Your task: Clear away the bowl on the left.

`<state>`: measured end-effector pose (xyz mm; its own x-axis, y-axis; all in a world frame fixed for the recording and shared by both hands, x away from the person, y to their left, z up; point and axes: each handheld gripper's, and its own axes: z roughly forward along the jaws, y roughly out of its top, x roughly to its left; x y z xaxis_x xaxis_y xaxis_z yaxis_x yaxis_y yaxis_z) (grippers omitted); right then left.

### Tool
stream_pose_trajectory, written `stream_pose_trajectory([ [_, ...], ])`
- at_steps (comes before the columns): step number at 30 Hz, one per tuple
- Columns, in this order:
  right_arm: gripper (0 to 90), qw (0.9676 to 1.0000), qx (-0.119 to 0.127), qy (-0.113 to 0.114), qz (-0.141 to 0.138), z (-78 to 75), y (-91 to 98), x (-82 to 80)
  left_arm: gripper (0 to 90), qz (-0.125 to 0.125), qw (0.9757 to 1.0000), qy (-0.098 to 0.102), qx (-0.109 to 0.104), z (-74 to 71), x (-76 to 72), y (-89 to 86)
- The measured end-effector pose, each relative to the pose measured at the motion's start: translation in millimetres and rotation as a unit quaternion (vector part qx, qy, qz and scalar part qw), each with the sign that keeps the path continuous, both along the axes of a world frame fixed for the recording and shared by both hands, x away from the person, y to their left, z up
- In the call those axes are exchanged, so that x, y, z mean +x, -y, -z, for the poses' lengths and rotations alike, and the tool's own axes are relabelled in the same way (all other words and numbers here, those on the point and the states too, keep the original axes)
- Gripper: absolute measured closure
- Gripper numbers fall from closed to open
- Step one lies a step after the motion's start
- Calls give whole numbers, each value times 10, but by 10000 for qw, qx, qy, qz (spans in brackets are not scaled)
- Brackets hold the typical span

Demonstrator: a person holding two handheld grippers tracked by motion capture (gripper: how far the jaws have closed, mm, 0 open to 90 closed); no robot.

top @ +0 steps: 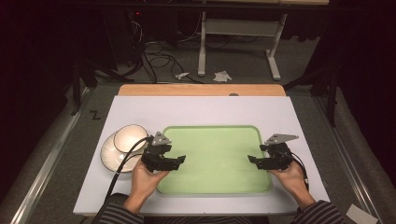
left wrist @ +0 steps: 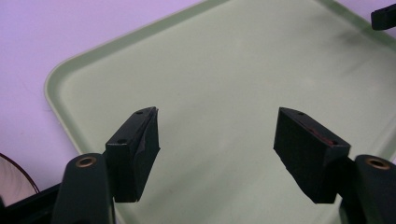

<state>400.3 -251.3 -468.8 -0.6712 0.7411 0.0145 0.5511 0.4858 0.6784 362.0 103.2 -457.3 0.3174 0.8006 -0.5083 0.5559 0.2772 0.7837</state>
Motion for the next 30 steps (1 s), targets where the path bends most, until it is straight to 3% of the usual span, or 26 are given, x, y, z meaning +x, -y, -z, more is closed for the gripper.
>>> stream_pose_trajectory([
  [11, 325, 10000, -56, 23, -56, -1, -10, -7, 334, -45, 9999, 115, 26, -31, 8, -50],
  [15, 326, 10000, -46, -14, -45, -1, -9, -6, 333, -137, 9999, 56, -32, -70, 23, -84],
  [20, 327, 10000, -57, -12, -53, -5, -10, -9, 340, -229, 9997, 52, 116, -72, 50, -144],
  [30, 330, 10000, -52, -25, -52, -2, -10, -5, 348, -272, 9996, 73, 37, -113, 67, -218],
])
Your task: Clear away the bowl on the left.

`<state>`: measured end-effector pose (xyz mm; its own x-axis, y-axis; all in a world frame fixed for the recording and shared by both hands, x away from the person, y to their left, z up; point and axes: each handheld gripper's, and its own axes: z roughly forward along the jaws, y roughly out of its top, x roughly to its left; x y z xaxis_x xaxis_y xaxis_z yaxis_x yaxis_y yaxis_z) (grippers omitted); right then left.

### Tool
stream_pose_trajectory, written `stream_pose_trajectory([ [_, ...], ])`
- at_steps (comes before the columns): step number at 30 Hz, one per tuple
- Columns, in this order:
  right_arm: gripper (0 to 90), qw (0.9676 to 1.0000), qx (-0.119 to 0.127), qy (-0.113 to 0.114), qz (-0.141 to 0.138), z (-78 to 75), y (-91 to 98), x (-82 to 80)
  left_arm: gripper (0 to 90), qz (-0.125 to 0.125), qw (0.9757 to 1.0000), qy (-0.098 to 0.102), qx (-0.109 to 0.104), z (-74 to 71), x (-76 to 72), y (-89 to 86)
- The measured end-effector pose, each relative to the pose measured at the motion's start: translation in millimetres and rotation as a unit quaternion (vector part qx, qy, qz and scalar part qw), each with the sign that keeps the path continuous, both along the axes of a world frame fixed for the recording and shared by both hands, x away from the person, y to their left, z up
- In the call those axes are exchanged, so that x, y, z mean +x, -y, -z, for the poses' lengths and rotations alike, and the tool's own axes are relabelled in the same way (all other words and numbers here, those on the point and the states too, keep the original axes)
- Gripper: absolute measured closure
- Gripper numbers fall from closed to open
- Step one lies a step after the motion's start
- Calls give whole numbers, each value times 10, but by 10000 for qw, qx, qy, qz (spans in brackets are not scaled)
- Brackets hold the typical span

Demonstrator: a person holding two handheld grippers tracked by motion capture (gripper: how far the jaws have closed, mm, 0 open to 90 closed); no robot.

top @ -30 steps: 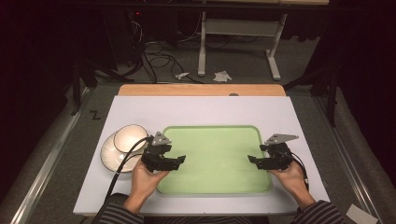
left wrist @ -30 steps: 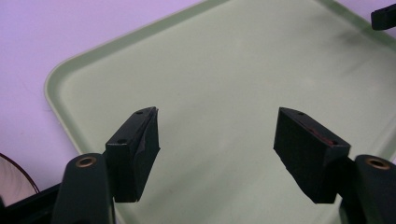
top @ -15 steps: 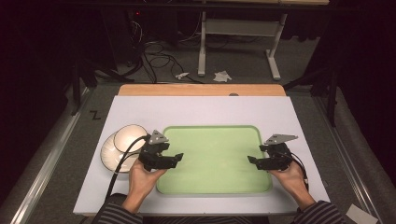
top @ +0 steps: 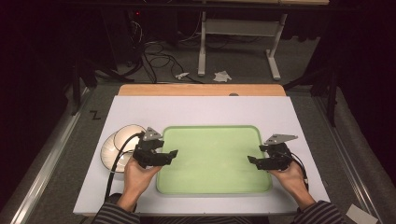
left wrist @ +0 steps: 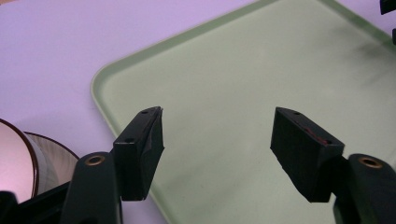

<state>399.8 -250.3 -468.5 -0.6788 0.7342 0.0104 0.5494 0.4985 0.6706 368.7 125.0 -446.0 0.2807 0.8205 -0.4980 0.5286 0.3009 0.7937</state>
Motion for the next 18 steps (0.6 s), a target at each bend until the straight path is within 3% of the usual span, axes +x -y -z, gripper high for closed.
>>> stream_pose_trajectory([
  [18, 334, 10000, 10, 7, 10, 5, -3, 3, 364, -279, 9996, 30, -59, -72, 51, -172],
])
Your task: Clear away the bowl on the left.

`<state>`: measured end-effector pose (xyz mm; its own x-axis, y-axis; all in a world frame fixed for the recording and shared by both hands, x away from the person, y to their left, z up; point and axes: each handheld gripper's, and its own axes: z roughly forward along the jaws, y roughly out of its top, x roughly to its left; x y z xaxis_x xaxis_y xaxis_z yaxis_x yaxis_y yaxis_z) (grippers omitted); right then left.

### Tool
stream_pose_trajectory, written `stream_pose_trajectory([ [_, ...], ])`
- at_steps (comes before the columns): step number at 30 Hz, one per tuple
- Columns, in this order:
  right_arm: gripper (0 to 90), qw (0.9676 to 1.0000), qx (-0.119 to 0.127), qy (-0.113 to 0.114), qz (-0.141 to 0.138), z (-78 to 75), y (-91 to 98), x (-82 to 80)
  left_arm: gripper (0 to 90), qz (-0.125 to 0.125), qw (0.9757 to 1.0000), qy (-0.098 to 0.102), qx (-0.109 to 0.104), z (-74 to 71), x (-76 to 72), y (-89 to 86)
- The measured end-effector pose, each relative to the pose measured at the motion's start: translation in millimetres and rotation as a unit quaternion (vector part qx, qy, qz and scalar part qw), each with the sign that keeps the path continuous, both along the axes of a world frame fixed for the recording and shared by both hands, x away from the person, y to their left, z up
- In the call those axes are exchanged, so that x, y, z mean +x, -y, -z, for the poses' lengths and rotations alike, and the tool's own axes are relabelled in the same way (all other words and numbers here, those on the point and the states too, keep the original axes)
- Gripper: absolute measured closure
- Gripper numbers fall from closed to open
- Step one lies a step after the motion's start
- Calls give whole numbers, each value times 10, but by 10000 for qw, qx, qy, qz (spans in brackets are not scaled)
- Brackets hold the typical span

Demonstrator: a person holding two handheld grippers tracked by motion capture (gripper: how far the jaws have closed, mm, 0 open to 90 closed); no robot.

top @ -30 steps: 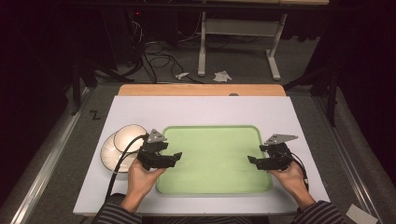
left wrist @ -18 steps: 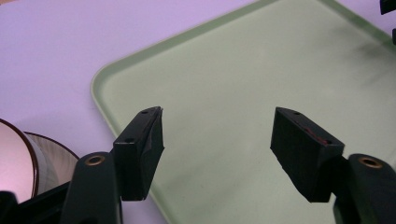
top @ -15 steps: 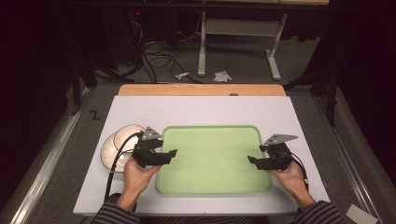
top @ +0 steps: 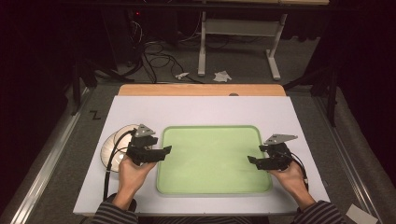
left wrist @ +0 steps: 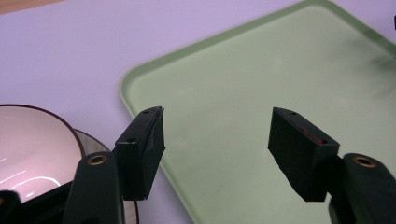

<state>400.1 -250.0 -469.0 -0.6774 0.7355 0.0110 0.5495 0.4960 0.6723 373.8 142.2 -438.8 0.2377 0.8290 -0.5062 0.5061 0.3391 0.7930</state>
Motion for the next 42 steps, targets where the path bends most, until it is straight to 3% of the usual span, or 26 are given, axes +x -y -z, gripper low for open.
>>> stream_pose_trajectory([
  [33, 344, 10000, -57, -13, 0, 7, -4, 4, 361, -348, 9994, -43, -64, -46, 78, -248],
  [42, 358, 10000, -48, 33, -14, -11, -2, -8, 354, -603, 9981, -61, -130, -93, 115, -450],
])
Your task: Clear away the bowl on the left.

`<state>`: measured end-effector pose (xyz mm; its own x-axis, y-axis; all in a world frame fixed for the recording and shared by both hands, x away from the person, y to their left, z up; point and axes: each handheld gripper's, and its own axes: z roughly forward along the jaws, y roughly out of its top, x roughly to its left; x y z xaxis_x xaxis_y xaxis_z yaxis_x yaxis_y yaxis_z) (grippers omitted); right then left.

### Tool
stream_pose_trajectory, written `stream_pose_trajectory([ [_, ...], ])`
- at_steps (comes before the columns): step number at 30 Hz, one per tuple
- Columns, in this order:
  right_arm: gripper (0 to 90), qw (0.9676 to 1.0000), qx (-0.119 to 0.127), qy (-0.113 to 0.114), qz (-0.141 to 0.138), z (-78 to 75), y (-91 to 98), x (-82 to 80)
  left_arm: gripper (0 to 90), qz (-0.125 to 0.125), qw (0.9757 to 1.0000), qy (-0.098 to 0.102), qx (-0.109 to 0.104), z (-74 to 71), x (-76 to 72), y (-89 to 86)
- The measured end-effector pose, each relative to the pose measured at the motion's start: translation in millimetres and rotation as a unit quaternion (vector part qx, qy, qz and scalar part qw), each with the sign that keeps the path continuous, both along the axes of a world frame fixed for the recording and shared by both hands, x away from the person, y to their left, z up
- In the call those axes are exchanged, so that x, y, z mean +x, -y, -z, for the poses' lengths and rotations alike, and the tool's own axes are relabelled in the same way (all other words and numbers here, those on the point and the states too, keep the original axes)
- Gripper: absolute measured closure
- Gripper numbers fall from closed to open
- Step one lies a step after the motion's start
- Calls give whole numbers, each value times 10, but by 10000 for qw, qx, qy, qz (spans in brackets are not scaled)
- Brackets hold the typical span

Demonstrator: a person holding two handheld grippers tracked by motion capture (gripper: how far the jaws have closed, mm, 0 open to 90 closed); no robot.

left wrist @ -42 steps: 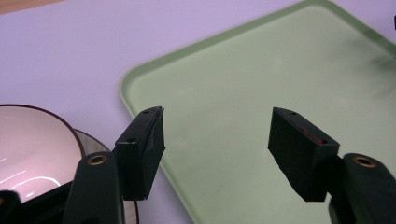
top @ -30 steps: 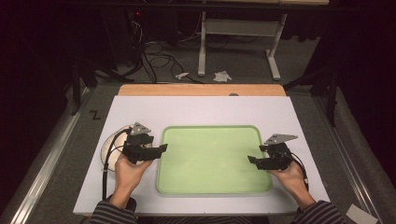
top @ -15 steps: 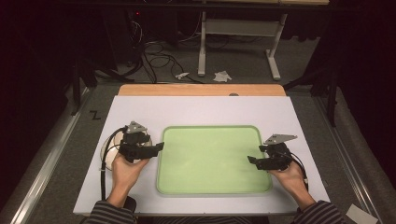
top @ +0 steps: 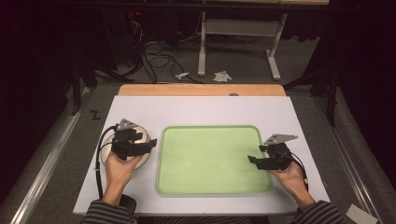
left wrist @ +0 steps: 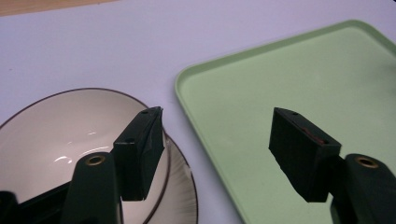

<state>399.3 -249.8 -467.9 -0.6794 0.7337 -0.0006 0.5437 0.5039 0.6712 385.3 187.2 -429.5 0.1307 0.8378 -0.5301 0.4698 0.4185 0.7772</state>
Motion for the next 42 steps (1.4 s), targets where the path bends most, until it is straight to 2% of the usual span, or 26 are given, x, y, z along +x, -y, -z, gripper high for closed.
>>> stream_pose_trajectory([
  [2, 363, 10000, -5, -11, 16, -3, 0, -4, 354, -105, 9999, -5, 0, 3, 18, -71],
  [4, 365, 10000, 11, -47, 31, 5, 2, 11, 353, -253, 9996, -54, -140, 11, 42, -158],
  [9, 377, 10000, 26, -47, 68, 1, -4, 5, 351, -378, 9991, -70, -196, 5, 46, -267],
  [13, 379, 9999, 29, -41, 94, 0, 5, 16, 344, -494, 9987, -74, -126, 11, 68, -345],
  [15, 383, 9999, 33, -13, 105, -13, 11, 13, 342, -572, 9983, -93, 44, 33, 93, -405],
  [17, 382, 9999, 38, -34, 138, -5, 11, 23, 335, -665, 9977, -118, 72, 42, 116, -460],
  [20, 383, 9999, 54, -30, 157, -15, 18, 14, 331, -771, 9970, -116, -22, 35, 111, -525],
  [24, 383, 9999, 76, -25, 114, -20, 14, 14, 326, -869, 9961, -122, 5, 40, 125, -577],
  [27, 384, 9999, 73, -22, 110, -16, 4, 25, 321, -1022, 9946, -182, -64, 61, 157, -655],
  [31, 384, 9999, 114, 8, 103, -25, 18, 21, 315, -1238, 9920, -255, -8, 99, 187, -759],
  [33, 384, 9999, 129, 2, 104, -23, 18, 23, 315, -1274, 9915, -279, 27, 111, 186, -789],
  [36, 384, 9999, 70, 15, 78, -28, 8, 21, 317, -1380, 9899, -306, 51, 123, 193, -862],
  [38, 384, 10000, 51, 25, 71, -24, 4, 20, 320, -1486, 9883, -347, 20, 149, 215, -910],
  [39, 384, 9999, 66, 8, 93, -28, 11, 23, 323, -1540, 9870, -447, 104, 191, 232, -949],
  [40, 384, 9999, 66, 8, 93, -28, 11, 23, 325, -1540, 9870, -447, 104, 191, 232, -949],
  [42, 385, 9999, 68, 23, 89, -27, 12, 27, 328, -1622, 9855, -497, 70, 222, 249, -995],
])
